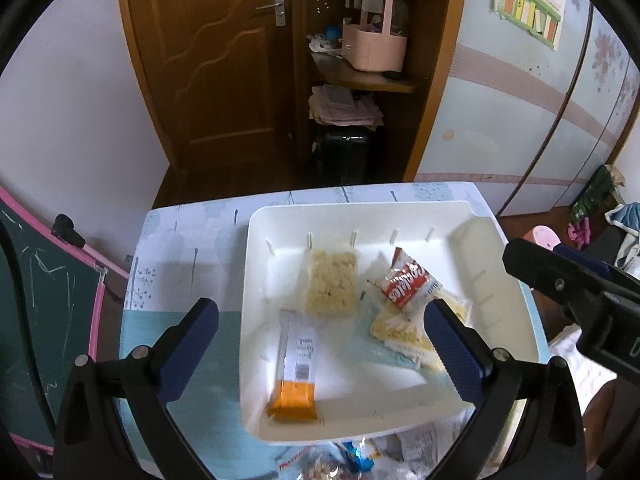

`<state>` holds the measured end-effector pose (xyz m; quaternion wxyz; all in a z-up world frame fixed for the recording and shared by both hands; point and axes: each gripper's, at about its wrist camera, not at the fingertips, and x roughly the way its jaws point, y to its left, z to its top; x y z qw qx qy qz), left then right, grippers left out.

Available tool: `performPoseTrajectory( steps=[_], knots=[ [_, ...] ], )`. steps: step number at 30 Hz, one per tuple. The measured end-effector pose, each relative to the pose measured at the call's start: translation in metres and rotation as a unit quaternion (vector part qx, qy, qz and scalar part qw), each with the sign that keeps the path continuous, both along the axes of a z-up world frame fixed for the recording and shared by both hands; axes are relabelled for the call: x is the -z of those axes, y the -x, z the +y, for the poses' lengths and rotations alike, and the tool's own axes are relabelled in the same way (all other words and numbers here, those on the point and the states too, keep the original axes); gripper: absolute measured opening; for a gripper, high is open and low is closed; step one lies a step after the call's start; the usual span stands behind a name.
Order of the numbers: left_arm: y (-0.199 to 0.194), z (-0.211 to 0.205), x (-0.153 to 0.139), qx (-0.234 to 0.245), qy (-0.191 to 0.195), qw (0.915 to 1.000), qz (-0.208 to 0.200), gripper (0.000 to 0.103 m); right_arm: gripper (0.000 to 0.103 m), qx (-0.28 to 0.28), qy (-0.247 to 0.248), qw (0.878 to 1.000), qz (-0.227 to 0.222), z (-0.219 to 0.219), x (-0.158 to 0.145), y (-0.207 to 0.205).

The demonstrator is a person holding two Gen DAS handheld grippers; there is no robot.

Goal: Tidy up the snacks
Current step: 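Withdraw both tools from the tray toward the remaining snacks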

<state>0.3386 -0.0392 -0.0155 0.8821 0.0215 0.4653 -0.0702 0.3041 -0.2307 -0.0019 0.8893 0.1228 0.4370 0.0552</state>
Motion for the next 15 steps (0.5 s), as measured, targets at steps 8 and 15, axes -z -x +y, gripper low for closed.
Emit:
performPoseTrajectory(
  steps=[8,15],
  knots=[
    [0.042,0.012,-0.026,0.010,0.016,0.9998,-0.001,0.102,0.085,-0.003,0.001,1.000,-0.007,0.000,-0.017,0.034],
    [0.094,0.020,-0.051,0.025,0.014,0.9995,-0.015,0.102,0.085,-0.008,-0.004,1.000,-0.006,-0.002,-0.033,0.080]
  ],
)
